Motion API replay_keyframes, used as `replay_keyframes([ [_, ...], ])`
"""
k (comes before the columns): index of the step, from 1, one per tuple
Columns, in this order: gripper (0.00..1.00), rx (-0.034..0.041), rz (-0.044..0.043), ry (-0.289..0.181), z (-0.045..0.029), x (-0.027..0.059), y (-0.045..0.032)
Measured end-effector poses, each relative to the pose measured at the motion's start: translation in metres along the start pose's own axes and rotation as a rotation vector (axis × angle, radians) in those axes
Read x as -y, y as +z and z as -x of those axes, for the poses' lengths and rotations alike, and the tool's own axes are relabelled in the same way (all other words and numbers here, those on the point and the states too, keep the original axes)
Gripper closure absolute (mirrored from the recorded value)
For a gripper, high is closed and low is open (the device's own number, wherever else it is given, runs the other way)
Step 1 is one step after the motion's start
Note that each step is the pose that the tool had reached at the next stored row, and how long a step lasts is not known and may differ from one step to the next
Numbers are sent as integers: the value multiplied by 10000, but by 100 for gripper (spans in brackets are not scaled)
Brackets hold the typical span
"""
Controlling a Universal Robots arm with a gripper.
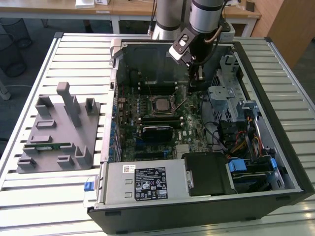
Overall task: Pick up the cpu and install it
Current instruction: 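Close the cpu cover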
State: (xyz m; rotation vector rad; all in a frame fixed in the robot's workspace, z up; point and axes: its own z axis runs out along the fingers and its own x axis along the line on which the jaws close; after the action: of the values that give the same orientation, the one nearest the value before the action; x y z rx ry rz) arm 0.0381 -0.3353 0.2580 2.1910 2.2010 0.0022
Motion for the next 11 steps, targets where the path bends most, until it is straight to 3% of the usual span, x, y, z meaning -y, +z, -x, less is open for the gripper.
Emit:
replay_keyframes([
  [6,89,-132,-3,2,-8,-1,46],
  [11,89,-144,-6,-16,-9,0,81],
])
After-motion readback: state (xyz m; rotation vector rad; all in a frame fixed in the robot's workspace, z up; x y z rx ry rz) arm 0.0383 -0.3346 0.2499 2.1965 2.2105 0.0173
